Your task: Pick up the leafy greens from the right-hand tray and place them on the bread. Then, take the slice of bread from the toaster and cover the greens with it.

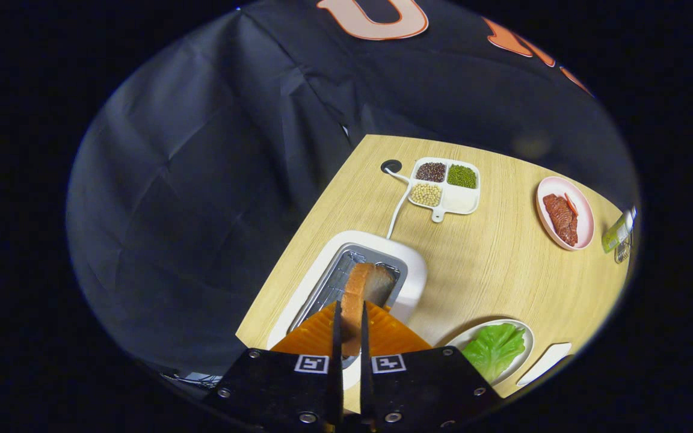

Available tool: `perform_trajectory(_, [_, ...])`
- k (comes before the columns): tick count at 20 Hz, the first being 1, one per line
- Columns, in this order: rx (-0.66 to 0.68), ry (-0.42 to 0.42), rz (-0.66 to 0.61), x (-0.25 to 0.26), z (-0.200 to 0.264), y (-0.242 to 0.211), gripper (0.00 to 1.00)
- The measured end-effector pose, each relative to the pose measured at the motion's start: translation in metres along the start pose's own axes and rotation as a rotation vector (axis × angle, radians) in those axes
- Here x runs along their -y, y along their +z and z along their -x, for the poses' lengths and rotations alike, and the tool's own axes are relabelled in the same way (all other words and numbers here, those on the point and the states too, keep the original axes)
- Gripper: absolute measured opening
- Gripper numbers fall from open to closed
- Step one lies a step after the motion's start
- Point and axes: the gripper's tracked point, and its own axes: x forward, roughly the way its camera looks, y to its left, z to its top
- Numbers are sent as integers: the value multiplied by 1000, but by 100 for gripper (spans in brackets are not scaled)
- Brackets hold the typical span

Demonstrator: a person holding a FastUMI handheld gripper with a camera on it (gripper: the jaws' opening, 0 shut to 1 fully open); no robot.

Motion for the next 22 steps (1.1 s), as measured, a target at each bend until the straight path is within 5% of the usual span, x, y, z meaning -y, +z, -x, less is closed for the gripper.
perform_trajectory(9, [167, 135, -25, -1, 68, 4, 11])
perform_trajectory(22, [222, 151, -105, 81, 103, -55, 12])
